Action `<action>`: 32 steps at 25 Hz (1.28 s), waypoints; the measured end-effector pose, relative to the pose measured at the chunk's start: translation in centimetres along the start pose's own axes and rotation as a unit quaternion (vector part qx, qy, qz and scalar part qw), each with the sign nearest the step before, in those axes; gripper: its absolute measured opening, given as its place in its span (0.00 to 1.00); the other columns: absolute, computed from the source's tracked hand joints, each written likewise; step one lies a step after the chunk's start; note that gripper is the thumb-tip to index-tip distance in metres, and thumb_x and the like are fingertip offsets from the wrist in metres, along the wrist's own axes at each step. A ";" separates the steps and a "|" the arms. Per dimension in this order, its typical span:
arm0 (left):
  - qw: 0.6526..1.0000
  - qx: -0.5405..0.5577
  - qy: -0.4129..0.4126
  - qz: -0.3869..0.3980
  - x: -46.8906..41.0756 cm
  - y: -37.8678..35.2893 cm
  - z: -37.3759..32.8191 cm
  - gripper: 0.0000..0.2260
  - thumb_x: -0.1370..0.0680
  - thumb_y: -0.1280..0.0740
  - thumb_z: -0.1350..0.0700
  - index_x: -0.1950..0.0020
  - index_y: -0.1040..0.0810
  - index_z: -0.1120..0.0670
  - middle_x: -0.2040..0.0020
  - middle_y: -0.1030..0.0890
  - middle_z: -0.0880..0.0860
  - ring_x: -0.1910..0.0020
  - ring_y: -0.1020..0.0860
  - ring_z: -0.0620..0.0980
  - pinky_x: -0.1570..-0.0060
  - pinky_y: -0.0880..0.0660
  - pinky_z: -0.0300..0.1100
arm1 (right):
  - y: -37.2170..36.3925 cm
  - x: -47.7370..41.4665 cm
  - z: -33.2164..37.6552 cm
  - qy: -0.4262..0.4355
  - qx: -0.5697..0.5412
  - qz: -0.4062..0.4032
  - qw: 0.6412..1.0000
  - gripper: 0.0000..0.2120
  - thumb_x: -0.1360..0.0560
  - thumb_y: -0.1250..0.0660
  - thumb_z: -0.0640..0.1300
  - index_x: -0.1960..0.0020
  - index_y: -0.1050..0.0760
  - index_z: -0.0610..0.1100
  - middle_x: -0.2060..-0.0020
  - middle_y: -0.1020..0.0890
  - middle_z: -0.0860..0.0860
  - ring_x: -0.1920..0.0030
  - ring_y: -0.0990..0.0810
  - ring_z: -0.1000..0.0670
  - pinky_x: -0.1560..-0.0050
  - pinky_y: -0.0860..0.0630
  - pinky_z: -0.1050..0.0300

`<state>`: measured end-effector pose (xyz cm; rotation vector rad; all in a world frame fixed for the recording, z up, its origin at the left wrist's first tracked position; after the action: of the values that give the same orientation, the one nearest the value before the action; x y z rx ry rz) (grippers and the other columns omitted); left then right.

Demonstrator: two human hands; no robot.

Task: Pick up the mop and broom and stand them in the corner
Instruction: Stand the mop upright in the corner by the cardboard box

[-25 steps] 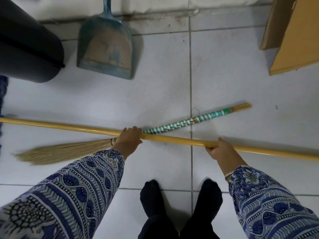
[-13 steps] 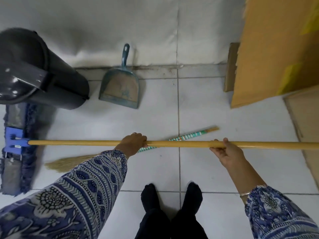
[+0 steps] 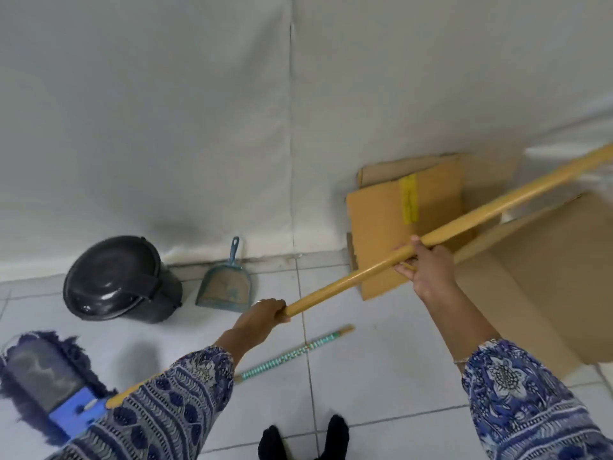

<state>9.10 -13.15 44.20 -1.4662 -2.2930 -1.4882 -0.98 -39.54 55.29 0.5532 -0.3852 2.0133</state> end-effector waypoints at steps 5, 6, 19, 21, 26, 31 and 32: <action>0.994 0.063 -0.047 -0.082 3.7 8.4 -10.6 0.15 0.23 0.38 0.55 0.69 0.37 0.46 0.72 0.34 0.45 0.72 0.36 0.42 0.67 0.37 0.42 | -1.3 8.5 17.3 0.163 0.022 0.069 0.984 0.08 0.22 0.40 0.40 0.60 0.32 0.47 0.64 0.22 0.48 0.60 0.21 0.49 0.54 0.23 0.47; 0.992 0.064 -0.061 -0.094 3.9 9.4 -12.6 0.16 0.23 0.38 0.55 0.70 0.37 0.46 0.72 0.33 0.45 0.71 0.36 0.42 0.66 0.37 0.42 | -1.3 9.8 20.0 0.189 0.026 0.079 0.978 0.09 0.22 0.40 0.40 0.61 0.33 0.47 0.64 0.22 0.47 0.62 0.21 0.49 0.57 0.23 0.49; 0.950 0.206 -0.163 -0.171 0.6 6.9 -46.1 0.07 0.22 0.39 0.61 0.60 0.31 0.54 0.68 0.33 0.47 0.68 0.36 0.43 0.69 0.37 0.33 | 16.3 15.2 43.8 0.388 0.101 0.191 0.896 0.04 0.24 0.37 0.40 0.51 0.30 0.41 0.63 0.21 0.47 0.62 0.19 0.50 0.70 0.21 0.64; 0.947 0.192 -0.176 -0.187 -0.8 5.6 -50.5 0.06 0.22 0.38 0.59 0.59 0.31 0.55 0.67 0.32 0.48 0.67 0.34 0.45 0.71 0.37 0.32 | 19.3 14.1 45.9 0.394 0.107 0.194 0.892 0.05 0.24 0.36 0.40 0.50 0.29 0.41 0.63 0.21 0.46 0.62 0.19 0.50 0.72 0.22 0.66; 0.951 0.176 -0.170 -0.189 -7.1 1.9 -59.1 0.06 0.22 0.38 0.58 0.58 0.32 0.56 0.62 0.29 0.54 0.62 0.32 0.50 0.69 0.39 0.39 | 25.3 8.0 49.4 0.405 0.148 0.190 0.882 0.04 0.24 0.36 0.40 0.51 0.29 0.41 0.61 0.20 0.46 0.59 0.19 0.47 0.64 0.22 0.60; 0.945 0.199 -0.165 -0.200 -15.0 -0.8 -64.9 0.03 0.22 0.38 0.58 0.55 0.30 0.54 0.59 0.25 0.54 0.60 0.27 0.51 0.67 0.35 0.41 | 28.9 -1.0 52.2 0.403 0.174 0.187 0.879 0.05 0.24 0.36 0.40 0.50 0.29 0.41 0.60 0.20 0.46 0.58 0.18 0.46 0.63 0.22 0.59; 0.944 0.199 -0.161 -0.207 -16.5 -1.1 -65.8 0.03 0.22 0.38 0.58 0.55 0.30 0.54 0.60 0.25 0.54 0.61 0.28 0.50 0.69 0.35 0.40 | 29.2 -2.7 52.7 0.399 0.183 0.190 0.878 0.05 0.24 0.36 0.40 0.50 0.29 0.41 0.60 0.20 0.45 0.57 0.18 0.46 0.62 0.22 0.58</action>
<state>-10.47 -72.29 70.98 -1.2368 -3.0157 -0.7869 -13.84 -80.90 97.28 -0.1904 0.4355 2.5023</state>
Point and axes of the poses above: each hand's wrist, its own x-axis away from the middle knuckle, its own y-axis out of the back of the hand, z = x × y, the point moved 9 cm from there along -x, towards the middle knuckle
